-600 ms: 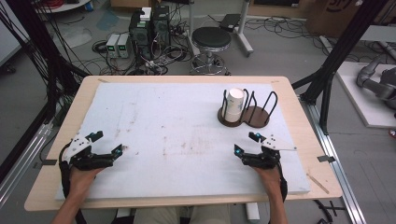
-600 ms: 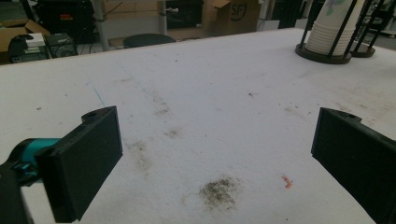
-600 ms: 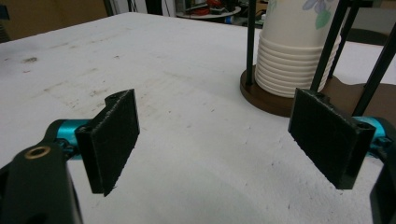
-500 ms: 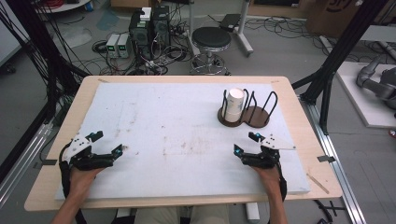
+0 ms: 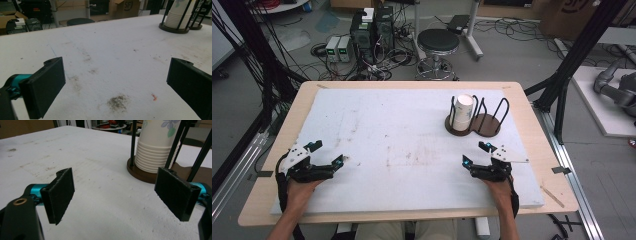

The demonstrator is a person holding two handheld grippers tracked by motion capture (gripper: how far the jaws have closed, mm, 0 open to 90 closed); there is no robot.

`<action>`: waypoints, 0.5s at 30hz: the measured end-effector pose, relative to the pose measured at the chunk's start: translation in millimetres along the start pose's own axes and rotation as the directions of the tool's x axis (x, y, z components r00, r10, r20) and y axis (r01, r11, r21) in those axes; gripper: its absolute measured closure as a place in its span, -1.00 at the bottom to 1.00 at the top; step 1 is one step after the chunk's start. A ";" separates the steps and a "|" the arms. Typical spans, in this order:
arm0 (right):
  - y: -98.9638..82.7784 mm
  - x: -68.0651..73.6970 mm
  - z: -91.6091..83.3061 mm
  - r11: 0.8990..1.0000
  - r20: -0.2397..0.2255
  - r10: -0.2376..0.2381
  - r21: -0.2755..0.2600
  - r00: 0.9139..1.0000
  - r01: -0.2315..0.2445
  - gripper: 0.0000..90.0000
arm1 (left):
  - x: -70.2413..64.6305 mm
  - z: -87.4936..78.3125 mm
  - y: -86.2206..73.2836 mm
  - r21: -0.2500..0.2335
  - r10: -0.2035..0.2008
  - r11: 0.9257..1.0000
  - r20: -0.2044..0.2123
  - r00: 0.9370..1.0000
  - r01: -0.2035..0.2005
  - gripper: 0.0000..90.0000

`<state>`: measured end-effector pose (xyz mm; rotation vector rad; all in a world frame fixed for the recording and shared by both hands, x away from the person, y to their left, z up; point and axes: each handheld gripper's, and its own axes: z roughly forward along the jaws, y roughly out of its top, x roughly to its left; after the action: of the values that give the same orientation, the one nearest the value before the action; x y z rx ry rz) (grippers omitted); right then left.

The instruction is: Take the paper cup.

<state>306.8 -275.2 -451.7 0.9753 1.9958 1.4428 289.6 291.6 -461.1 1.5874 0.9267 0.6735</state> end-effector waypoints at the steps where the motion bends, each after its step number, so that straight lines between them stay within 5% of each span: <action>1: 0.0 -0.3 0.0 1.000 -0.003 0.001 0.000 1.000 -0.001 -0.63 | 0.1 -0.1 0.0 0.001 -0.001 1.000 0.000 1.000 0.001 -0.96; 5: 0.4 -0.8 -0.2 1.000 -0.006 -0.004 -0.009 1.000 0.004 -0.63 | 0.3 0.2 0.2 0.005 -0.001 1.000 -0.001 1.000 0.002 -0.96; 9: 4.0 -4.0 -4.6 0.998 -0.046 0.053 -0.024 0.998 -0.054 -0.63 | 0.2 0.3 0.2 0.006 0.001 1.000 -0.003 1.000 -0.001 -0.96; 15: 16.3 -2.6 -14.8 0.997 -0.039 0.047 -0.062 0.998 -0.050 -0.63 | 0.0 0.5 0.3 0.006 0.000 1.000 -0.005 1.000 0.000 -0.96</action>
<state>301.8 -283.0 -431.6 0.9829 1.9527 1.5513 290.0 291.3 -461.0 1.5917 0.9335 0.6754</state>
